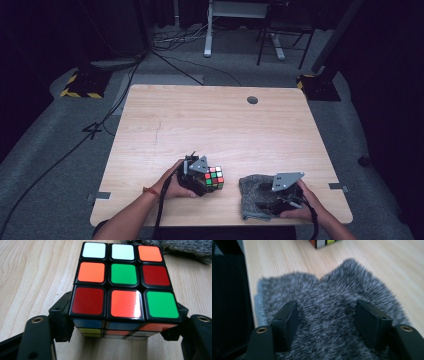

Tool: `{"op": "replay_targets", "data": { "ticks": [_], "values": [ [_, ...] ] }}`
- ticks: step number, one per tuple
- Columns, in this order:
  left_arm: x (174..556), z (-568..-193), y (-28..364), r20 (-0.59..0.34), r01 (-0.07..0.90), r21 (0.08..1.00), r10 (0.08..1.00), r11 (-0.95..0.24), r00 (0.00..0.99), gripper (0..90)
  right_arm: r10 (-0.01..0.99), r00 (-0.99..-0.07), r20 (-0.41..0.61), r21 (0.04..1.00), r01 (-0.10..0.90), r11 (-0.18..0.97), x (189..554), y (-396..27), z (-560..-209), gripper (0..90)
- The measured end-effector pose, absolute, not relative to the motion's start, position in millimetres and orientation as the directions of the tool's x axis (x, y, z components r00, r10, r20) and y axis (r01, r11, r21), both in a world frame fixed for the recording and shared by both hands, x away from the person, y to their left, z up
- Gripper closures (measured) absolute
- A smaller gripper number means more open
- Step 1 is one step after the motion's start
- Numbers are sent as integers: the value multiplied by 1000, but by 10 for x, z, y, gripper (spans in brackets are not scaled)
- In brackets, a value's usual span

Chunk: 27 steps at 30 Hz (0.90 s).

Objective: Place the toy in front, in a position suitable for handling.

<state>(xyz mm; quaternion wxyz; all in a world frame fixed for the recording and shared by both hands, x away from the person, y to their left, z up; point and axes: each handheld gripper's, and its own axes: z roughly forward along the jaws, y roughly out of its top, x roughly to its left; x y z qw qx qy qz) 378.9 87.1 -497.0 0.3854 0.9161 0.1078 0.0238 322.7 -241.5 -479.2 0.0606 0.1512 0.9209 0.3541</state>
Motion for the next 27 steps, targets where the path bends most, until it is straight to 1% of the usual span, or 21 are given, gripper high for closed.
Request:
{"op": "replay_targets", "data": {
  "ticks": [1,5,6,7,10,11,12,13,14,15,16,17,18,21,22,24,27],
  "values": [
    [3789,-4973,865,-34,174,708,212,-685,977,305,323,-946,-5,660,240,712,3242,-2396,-4848,357],
    [3782,-4989,850,-39,180,701,215,-690,976,317,332,-943,3,652,254,715,3270,-2398,-4866,373],
    [3782,-4990,848,-39,180,701,215,-690,976,320,337,-941,29,656,272,704,3303,-2426,-4879,418],
    [3783,-4992,845,-37,180,702,217,-689,975,320,337,-941,29,656,272,704,3303,-2426,-4879,418],
    [3784,-4989,833,-22,166,699,212,-695,977,324,349,-937,27,657,280,700,3350,-2462,-4873,522],
    [3783,-4991,833,-22,167,699,213,-695,977,324,349,-937,27,657,280,700,3350,-2462,-4873,522],
    [3785,-4994,833,-25,168,701,211,-693,977,325,351,-936,26,658,280,699,3362,-2470,-4872,554],
    [3784,-4994,834,-27,171,700,214,-693,976,328,355,-934,28,661,284,695,3384,-2485,-4871,609],
    [3784,-4997,835,-32,180,701,221,-690,975,328,355,-934,28,661,284,695,3384,-2485,-4871,609],
    [3791,-5007,836,-43,187,707,222,-682,974,329,355,-935,29,665,283,691,3410,-2506,-4872,677],
    [3792,-5005,839,-47,193,704,226,-683,973,330,358,-933,29,667,284,689,3419,-2513,-4874,709],
    [3793,-5004,836,-44,187,705,221,-684,974,330,358,-933,29,667,284,689,3419,-2513,-4874,709],
    [3791,-5004,835,-43,187,705,222,-684,974,332,366,-930,38,668,296,682,3436,-2529,-4874,745],
    [3784,-4996,831,-39,190,700,228,-689,973,335,372,-927,34,669,298,681,3444,-2540,-4872,769],
    [3782,-4994,829,-35,185,699,225,-691,974,336,396,-918,12,665,303,683,3451,-2555,-4860,781],
    [3779,-4985,818,-34,182,695,221,-696,975,337,415,-910,4,672,310,672,3462,-2586,-4861,791],
    [3776,-4972,785,-35,180,703,220,-688,975,337,439,-898,18,689,329,646,3510,-2637,-4865,796]
  ]
}}
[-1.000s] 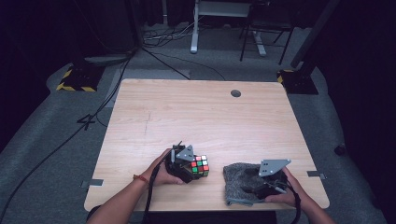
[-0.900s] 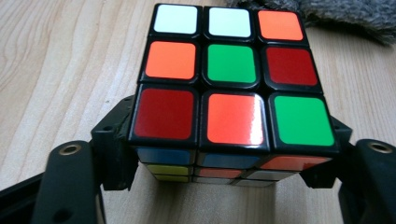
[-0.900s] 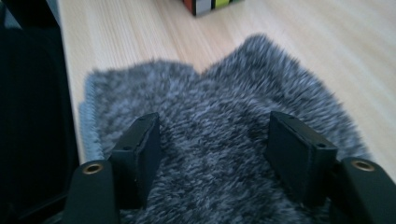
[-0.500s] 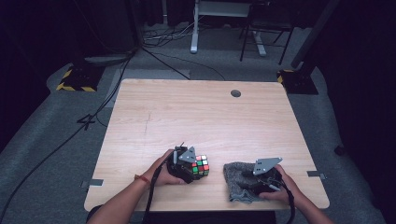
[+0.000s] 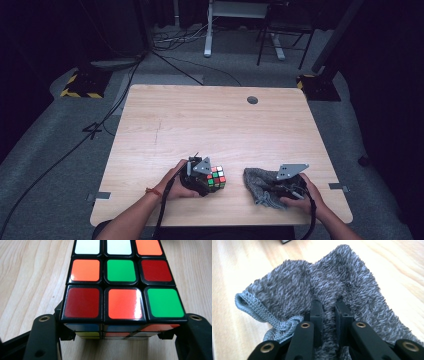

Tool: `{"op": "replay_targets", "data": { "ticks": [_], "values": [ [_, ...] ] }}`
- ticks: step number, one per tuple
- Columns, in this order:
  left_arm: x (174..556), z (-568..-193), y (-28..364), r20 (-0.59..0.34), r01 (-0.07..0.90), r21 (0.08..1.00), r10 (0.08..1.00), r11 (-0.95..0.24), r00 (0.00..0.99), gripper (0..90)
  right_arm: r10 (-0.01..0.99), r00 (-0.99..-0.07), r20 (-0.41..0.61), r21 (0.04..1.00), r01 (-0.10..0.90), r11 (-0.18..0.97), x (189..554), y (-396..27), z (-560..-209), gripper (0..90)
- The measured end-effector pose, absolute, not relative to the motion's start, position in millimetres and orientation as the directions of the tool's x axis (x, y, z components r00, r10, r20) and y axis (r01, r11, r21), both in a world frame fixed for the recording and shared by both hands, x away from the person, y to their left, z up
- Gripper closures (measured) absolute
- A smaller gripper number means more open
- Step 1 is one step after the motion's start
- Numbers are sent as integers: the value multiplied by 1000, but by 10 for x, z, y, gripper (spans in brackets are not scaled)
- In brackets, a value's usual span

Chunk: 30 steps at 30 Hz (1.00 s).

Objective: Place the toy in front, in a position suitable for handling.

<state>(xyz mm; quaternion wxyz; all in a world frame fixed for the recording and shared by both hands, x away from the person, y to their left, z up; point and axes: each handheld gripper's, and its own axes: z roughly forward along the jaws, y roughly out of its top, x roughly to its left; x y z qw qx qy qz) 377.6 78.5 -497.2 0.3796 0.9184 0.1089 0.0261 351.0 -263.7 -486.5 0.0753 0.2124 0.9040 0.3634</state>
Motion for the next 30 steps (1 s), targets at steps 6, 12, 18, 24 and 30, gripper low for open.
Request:
{"op": "replay_targets", "data": {
  "ticks": [6,12,18,24,30],
  "values": [
    [3813,-4829,774,-32,201,722,259,-662,965,338,471,-882,5,702,339,627,3615,-2687,-4842,803],
    [3847,-4740,782,-2,183,712,259,-678,966,338,485,-875,-1,732,330,597,3730,-2715,-4758,808],
    [3880,-4686,709,28,150,708,240,-690,970,338,471,-882,-22,767,287,573,3807,-2677,-4573,809],
    [3907,-4554,574,52,111,728,216,-677,975,338,456,-888,-59,806,227,547,3853,-2564,-4286,809],
    [3919,-4500,500,66,106,726,223,-679,973,338,444,-893,-65,834,195,515,3931,-2461,-4108,809]
  ]
}}
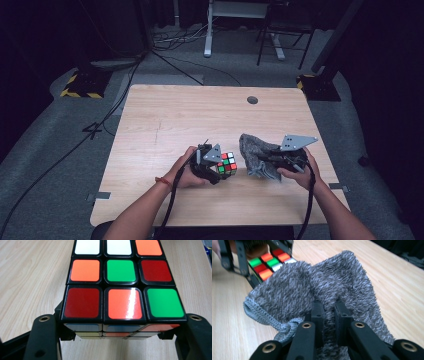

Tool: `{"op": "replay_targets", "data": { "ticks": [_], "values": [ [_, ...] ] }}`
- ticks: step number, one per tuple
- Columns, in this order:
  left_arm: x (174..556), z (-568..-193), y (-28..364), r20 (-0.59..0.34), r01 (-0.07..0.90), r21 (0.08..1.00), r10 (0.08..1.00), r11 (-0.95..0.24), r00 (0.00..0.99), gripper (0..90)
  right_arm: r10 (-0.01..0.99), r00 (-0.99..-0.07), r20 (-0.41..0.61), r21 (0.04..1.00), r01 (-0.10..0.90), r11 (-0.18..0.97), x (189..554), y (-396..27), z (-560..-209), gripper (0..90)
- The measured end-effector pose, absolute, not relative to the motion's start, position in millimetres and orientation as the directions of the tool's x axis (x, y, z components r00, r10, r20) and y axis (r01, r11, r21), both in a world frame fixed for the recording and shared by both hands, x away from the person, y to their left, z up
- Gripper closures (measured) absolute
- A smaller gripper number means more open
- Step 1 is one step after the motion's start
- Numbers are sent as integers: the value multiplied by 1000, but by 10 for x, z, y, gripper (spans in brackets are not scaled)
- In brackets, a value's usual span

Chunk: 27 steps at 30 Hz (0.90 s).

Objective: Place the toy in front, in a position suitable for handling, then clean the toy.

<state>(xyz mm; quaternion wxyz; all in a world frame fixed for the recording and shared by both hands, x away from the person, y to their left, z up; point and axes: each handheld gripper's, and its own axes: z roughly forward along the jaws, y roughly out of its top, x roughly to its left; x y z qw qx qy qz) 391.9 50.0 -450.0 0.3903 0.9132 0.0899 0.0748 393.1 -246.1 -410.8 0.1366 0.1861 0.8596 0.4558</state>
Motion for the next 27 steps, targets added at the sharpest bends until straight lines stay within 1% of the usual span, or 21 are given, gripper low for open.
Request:
{"op": "replay_targets", "data": {
  "ticks": [5,7,12,14,17,22,27],
  "values": [
    [3939,-4509,422,73,98,711,212,-696,975,338,404,-914,-44,849,179,497,3947,-2353,-4024,809],
    [3935,-4500,397,61,96,714,198,-694,978,338,385,-922,-40,850,171,498,3937,-2284,-4003,809],
    [3890,-4456,372,77,70,716,178,-694,981,338,309,-950,-48,823,138,551,3879,-1997,-3985,808],
    [3892,-4462,391,78,78,711,189,-699,979,338,308,-949,-61,814,131,565,3869,-1922,-3988,809],
    [3900,-4477,400,75,90,709,202,-699,976,338,313,-949,-46,818,145,557,3899,-1904,-3999,809],
    [3908,-4531,361,93,77,684,192,-725,977,338,315,-947,-59,785,151,600,3850,-1862,-4037,809],
    [3932,-4556,328,90,87,681,201,-727,975,338,306,-950,-66,779,143,611,3839,-1868,-4048,808]
  ]
}}
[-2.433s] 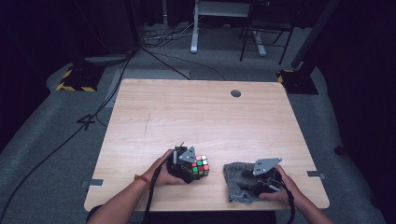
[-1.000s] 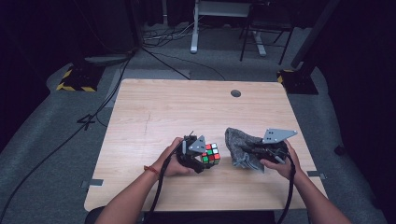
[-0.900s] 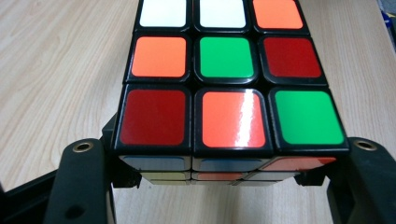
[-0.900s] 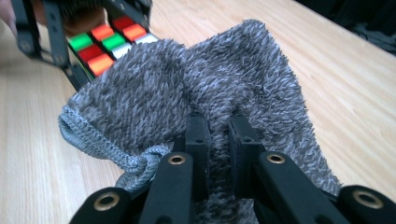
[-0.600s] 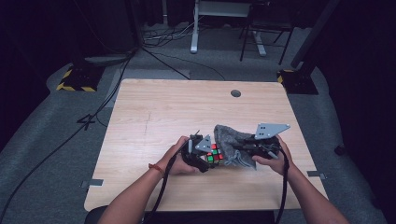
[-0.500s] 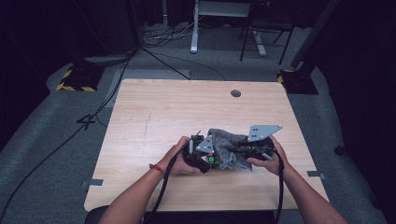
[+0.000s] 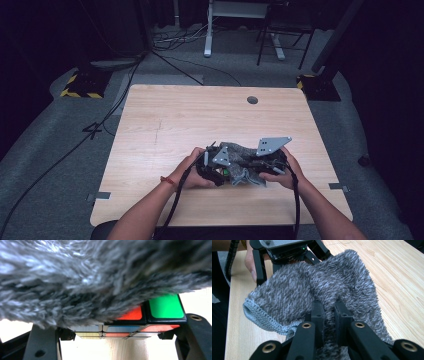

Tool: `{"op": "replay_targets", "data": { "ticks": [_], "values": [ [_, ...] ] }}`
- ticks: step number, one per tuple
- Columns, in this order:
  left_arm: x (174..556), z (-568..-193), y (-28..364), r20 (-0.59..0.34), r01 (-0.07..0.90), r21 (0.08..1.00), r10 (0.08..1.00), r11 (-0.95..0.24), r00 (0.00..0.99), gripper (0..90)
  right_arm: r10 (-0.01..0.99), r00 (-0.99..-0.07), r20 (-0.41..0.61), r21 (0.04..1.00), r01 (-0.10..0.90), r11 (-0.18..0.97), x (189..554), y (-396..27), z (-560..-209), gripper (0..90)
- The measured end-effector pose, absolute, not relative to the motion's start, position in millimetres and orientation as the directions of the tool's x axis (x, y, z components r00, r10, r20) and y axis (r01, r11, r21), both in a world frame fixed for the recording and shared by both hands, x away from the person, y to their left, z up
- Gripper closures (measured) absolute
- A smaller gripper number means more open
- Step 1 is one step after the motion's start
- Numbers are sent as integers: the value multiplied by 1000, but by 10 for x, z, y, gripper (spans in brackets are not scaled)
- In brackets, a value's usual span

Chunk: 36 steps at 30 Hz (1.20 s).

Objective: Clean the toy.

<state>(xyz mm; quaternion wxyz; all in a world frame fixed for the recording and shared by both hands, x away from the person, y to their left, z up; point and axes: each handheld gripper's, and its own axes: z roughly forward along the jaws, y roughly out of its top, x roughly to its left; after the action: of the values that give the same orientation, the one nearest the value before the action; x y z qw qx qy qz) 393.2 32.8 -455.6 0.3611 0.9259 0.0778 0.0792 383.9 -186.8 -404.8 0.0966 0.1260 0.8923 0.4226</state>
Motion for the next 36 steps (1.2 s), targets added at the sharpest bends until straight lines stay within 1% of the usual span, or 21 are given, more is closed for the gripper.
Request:
{"op": "replay_targets", "data": {
  "ticks": [3,9,11,13,17,19,22,27,31,36],
  "values": [
    [3942,-4570,307,97,90,673,208,-734,973,338,297,-953,-53,779,147,610,3847,-1846,-4049,807],
    [3945,-4594,280,102,97,656,215,-748,971,338,266,-959,-98,743,107,660,3799,-1664,-4049,806],
    [3958,-4601,292,90,107,655,218,-748,972,339,275,-954,-121,731,102,675,3819,-1642,-4058,806],
    [3960,-4601,296,89,105,656,215,-748,973,339,299,-948,-111,735,124,666,3874,-1666,-4075,806],
    [3945,-4606,296,75,104,659,203,-745,976,340,325,-938,-119,734,138,665,3916,-1718,-4087,806],
    [3932,-4602,297,77,95,661,194,-744,978,340,343,-934,-103,742,157,651,3941,-1772,-4098,807],
    [3910,-4579,309,78,90,675,192,-732,978,340,374,-920,-116,739,172,652,3949,-1876,-4122,808],
    [3884,-4518,351,74,87,690,189,-719,979,340,385,-915,-122,722,184,667,3940,-1961,-4198,810],
    [3879,-4482,392,81,82,699,192,-711,978,340,370,-923,-105,732,180,657,3878,-1989,-4198,810],
    [3901,-4472,383,78,101,694,214,-713,974,340,330,-937,-114,755,134,641,3747,-1941,-4073,811]
  ]
}}
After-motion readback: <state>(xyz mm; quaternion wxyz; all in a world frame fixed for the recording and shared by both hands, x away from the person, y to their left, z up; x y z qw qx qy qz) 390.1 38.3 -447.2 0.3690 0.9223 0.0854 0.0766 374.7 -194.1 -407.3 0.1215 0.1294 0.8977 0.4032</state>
